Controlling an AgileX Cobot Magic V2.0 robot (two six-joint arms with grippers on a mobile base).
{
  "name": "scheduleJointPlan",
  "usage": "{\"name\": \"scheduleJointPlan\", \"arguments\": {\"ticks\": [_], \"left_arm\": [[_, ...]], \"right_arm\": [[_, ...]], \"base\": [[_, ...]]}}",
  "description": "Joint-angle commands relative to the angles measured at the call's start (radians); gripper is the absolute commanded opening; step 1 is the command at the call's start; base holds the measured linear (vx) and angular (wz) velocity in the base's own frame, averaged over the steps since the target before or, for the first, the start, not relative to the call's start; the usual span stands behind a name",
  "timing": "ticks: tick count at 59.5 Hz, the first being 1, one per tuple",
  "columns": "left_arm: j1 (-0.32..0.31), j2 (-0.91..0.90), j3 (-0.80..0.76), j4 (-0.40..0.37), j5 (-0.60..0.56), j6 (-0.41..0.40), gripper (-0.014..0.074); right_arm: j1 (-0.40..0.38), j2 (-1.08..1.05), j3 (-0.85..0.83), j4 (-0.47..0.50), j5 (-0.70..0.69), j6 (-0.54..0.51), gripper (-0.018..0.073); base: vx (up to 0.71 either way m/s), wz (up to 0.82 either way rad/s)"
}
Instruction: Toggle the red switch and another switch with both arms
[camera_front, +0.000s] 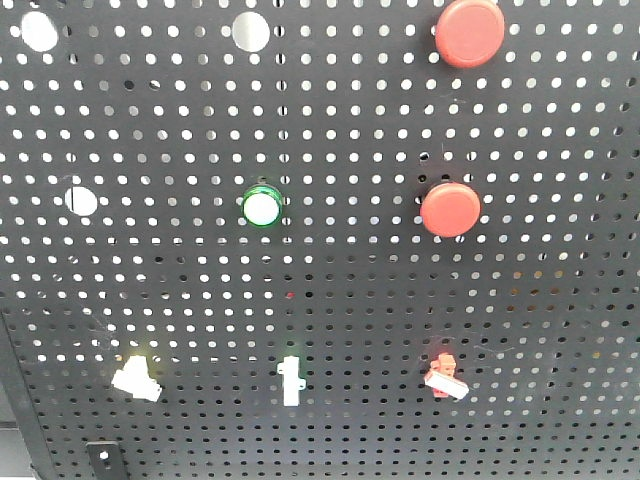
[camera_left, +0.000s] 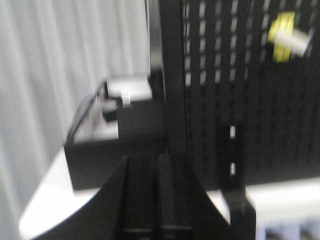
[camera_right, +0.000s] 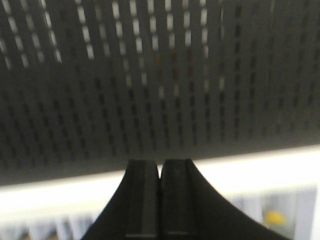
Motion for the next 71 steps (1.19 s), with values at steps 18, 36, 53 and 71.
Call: {"name": "scheduleJointPlan", "arguments": {"ticks": [18,36,53,71], "left_arm": [[0.002,0.080,-0.340,0.005,-0.129,-0.109,0.0002],[0.002,0.370,-0.475,0.047,0.011,-0.106,0.0002],[0.002,0.546,-0.475,0.069,-0.075,-0.090,0.0002],[-0.155,0.710,-0.481,0.079,-0.303,-0.087,0.0002]], "right_arm": [[-0.007,0.121,-0.349,-0.076,-0.187,-0.009,-0.0006],[-0.007,0.436,-0.443,-0.181,-0.082,-0.020,-0.0006],[-0.007,0.523,-0.443,-0.174,-0.195,-0.020,-0.0006],[-0.007,0.525,-0.443,-0.172,-0.200,-0.020,-0.0006]], "base": [[0.00,0.00],[0.00,0.00],[0.00,0.00],[0.00,0.00]]}}
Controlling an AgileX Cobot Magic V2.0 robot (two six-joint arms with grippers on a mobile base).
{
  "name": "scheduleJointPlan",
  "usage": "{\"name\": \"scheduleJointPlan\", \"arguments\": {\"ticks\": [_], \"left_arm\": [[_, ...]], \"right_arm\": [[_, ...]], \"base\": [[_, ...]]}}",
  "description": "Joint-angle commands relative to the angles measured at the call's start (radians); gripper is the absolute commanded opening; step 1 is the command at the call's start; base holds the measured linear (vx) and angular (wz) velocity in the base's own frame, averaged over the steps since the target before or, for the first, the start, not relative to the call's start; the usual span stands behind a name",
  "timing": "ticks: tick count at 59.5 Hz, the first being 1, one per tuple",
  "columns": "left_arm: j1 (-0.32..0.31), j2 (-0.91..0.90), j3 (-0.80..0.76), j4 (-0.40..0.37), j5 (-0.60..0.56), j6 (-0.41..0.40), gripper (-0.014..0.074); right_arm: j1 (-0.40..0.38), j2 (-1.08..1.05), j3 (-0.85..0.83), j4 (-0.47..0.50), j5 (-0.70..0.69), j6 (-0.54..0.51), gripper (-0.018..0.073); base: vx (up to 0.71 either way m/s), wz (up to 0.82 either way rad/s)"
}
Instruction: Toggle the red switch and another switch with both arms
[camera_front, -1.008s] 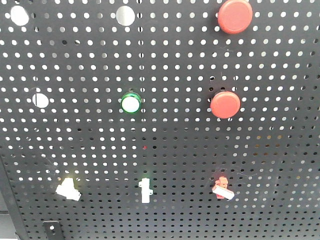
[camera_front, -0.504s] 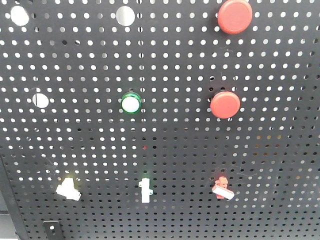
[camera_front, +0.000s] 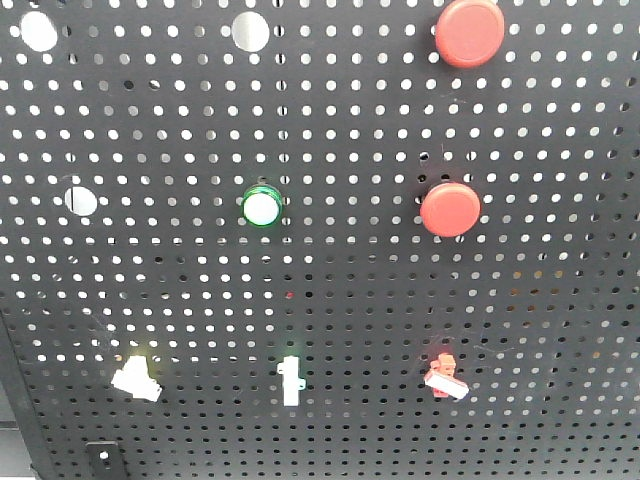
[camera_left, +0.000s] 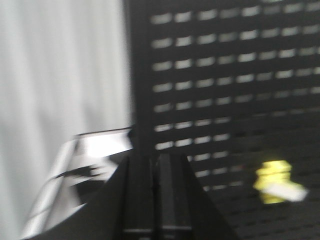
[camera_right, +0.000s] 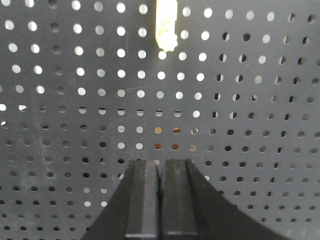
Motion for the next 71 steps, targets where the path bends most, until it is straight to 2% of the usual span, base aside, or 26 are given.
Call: {"name": "scheduleJointPlan", "arguments": {"ticks": [1,8,20,37,50,57,64,71], "left_arm": [[-0.069,0.053,-0.041,-0.003,-0.117,-0.004,0.0002],[-0.142,0.115,-0.073,-0.004,-0.109,-0.004,0.0002],[-0.211,0.240,-0.168,-0.005,-0.107,-0.004,0.0002],[-0.213,0.386,-0.237,-0.012,-0.114,-0.004,0.0002],[-0.224,0.397,-0.236,-0.011,-0.079,-0.040,0.0002],[-0.255,0.397,-0.236,-0.011,-0.030,-0.036,0.0002],[-0.292,0.397,-0.236,-0.011,0.081,-0.021,0.0002],[-0.301,0.397,-0.236,-0.013,0.147,-0.057,0.0002]], "right_arm": [[-0.006,0.010,-0.036,-0.005,-0.094,0.000,-0.0006],[-0.006,0.010,-0.036,-0.005,-0.094,0.000,-0.0006],[-0.006,0.011,-0.036,-0.005,-0.093,0.000,-0.0006],[-0.006,0.011,-0.036,-0.005,-0.093,0.000,-0.0006],[-0.006,0.011,-0.036,-0.005,-0.093,0.000,-0.0006],[-0.006,0.011,-0.036,-0.005,-0.093,0.000,-0.0006],[-0.006,0.011,-0.036,-0.005,-0.093,0.000,-0.0006],[-0.006,0.011,-0.036,-0.005,-0.093,0.000,-0.0006]], "base": [[0.00,0.00],[0.00,0.00],[0.00,0.00],[0.00,0.00],[0.00,0.00],[0.00,0.01],[0.00,0.00],[0.00,0.00]]}}
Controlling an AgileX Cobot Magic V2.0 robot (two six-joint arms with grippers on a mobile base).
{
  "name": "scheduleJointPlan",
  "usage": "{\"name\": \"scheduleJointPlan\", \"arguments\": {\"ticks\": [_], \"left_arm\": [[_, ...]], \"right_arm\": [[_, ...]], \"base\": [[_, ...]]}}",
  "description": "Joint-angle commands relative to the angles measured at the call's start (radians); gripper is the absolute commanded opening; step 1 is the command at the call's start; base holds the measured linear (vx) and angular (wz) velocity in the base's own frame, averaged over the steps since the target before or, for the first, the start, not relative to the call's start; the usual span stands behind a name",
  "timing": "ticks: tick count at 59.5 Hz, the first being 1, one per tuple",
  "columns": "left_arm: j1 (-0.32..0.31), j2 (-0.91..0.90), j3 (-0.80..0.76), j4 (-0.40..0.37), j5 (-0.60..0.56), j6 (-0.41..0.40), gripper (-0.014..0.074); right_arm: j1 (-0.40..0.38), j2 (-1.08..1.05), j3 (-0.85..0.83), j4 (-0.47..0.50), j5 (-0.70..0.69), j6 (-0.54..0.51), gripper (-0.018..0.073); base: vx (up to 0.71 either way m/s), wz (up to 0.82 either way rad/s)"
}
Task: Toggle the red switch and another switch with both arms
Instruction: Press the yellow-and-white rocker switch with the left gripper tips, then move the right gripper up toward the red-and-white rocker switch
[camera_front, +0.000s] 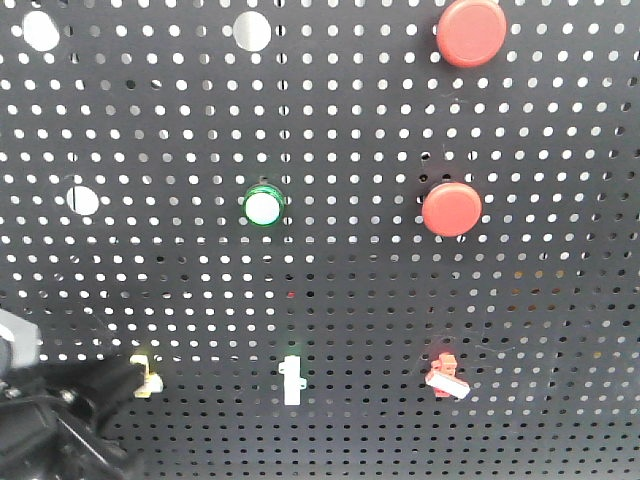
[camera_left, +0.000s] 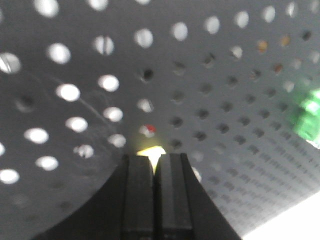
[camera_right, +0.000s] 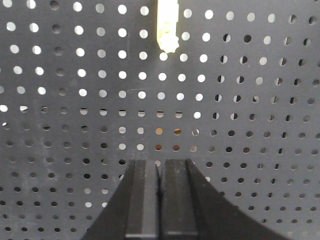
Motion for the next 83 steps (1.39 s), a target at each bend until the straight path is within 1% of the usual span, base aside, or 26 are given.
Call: {"name": "scheduleJointPlan", "arguments": {"ticks": [1,8,18,25,36,42,47,52,59,70,79,83], "left_arm": [[-0.015,-0.009,-0.026,-0.008,0.050,-0.040,0.0002],[-0.015,-0.011,-0.026,-0.007,0.094,-0.114,0.0002],[-0.015,-0.011,-0.026,-0.007,0.149,-0.190,0.0002],[-0.015,-0.019,-0.026,-0.007,0.150,-0.213,0.0002],[-0.015,-0.082,-0.026,-0.008,0.148,-0.213,0.0002],[-0.015,-0.138,-0.026,-0.007,0.148,-0.212,0.0002],[-0.015,-0.190,-0.026,-0.006,0.143,-0.210,0.0002],[-0.015,-0.225,-0.026,0.002,0.126,-0.210,0.0002],[-0.015,-0.265,-0.026,0.002,0.100,-0.210,0.0002],[-0.015,-0.290,-0.026,0.002,0.094,-0.210,0.0002],[-0.015,-0.290,-0.026,0.002,0.101,-0.210,0.0002],[-0.015,-0.290,-0.026,0.001,0.102,-0.210,0.0002]], "right_arm": [[-0.006,0.011,-0.036,-0.005,-0.090,0.000,-0.0006],[-0.006,0.011,-0.036,-0.005,-0.090,0.000,-0.0006],[-0.006,0.011,-0.036,-0.005,-0.090,0.000,-0.0006],[-0.006,0.014,-0.035,-0.005,-0.089,0.000,-0.0006],[-0.006,0.014,-0.034,-0.004,-0.088,0.000,-0.0006],[-0.001,0.014,-0.034,-0.002,-0.083,0.030,-0.0006],[0.040,0.014,-0.034,-0.027,-0.092,0.041,-0.0006],[0.115,0.020,-0.034,-0.040,-0.104,0.041,-0.0006],[0.233,0.062,-0.034,-0.063,-0.156,0.041,-0.0006],[0.399,0.194,-0.044,-0.061,-0.297,0.041,-0.0006],[0.518,0.322,-0.106,-0.061,-0.318,0.035,-0.0006],[0.546,0.372,-0.146,-0.060,-0.336,0.010,-0.0006]], "base": [[0.00,0.00],[0.00,0.00],[0.00,0.00],[0.00,0.00],[0.00,0.00],[0.00,0.00],[0.00,0.00],[0.00,0.00],[0.00,0.00],[0.00,0.00],[0.00,0.00],[0.00,0.00]]}}
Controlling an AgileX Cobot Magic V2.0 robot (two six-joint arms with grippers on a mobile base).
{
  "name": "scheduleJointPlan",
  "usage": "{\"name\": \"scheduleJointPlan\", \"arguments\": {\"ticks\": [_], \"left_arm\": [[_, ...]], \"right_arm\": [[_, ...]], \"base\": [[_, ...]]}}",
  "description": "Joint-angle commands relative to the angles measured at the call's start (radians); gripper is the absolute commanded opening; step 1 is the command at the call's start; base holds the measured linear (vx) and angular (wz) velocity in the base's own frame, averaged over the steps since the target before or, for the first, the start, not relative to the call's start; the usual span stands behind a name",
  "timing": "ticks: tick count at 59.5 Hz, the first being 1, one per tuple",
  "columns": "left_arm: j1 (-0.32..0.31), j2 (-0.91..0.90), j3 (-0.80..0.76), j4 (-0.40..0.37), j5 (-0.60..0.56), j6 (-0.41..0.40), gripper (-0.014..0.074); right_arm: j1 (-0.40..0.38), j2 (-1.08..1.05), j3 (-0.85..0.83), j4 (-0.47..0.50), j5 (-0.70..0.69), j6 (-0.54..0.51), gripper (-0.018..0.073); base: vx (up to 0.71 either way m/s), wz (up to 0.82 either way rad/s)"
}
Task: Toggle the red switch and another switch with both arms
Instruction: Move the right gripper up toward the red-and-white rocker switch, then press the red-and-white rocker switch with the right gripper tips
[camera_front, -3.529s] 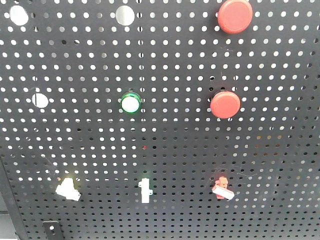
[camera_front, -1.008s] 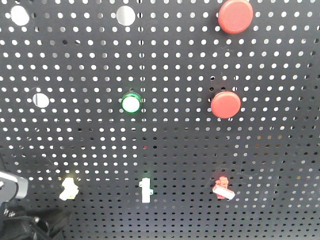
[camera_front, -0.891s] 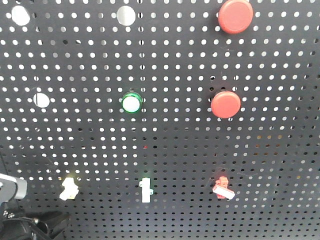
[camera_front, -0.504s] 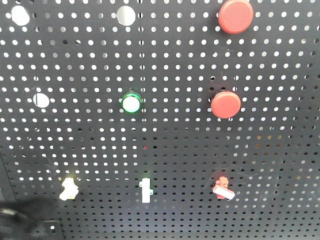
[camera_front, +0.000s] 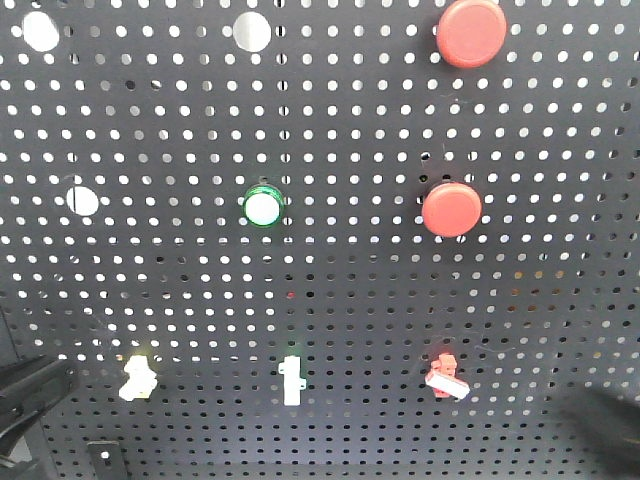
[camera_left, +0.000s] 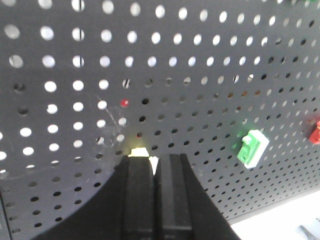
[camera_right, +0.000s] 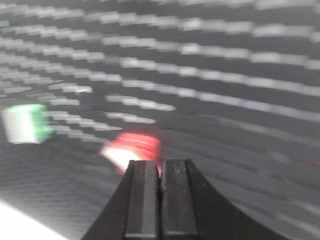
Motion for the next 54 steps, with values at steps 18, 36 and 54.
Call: {"name": "scheduleJointPlan", "arguments": {"ticks": [18,36,54], "left_arm": [[-0.007,-0.010,-0.028,0.000,-0.079,-0.009,0.0002],[-0.007,-0.010,-0.028,0.000,-0.080,-0.009,0.0002],[-0.007,-0.010,-0.028,0.000,-0.080,-0.009,0.0002]], "right_arm": [[0.054,0.210,-0.184,0.001,-0.157,-0.038,-0.0006],[0.054,0.285,-0.183,0.001,-0.181,-0.038,-0.0006],[0.054,0.312,-0.183,0.001,0.029,0.024,-0.0006]], "base": [[0.00,0.00],[0.00,0.00],[0.00,0.00]]}}
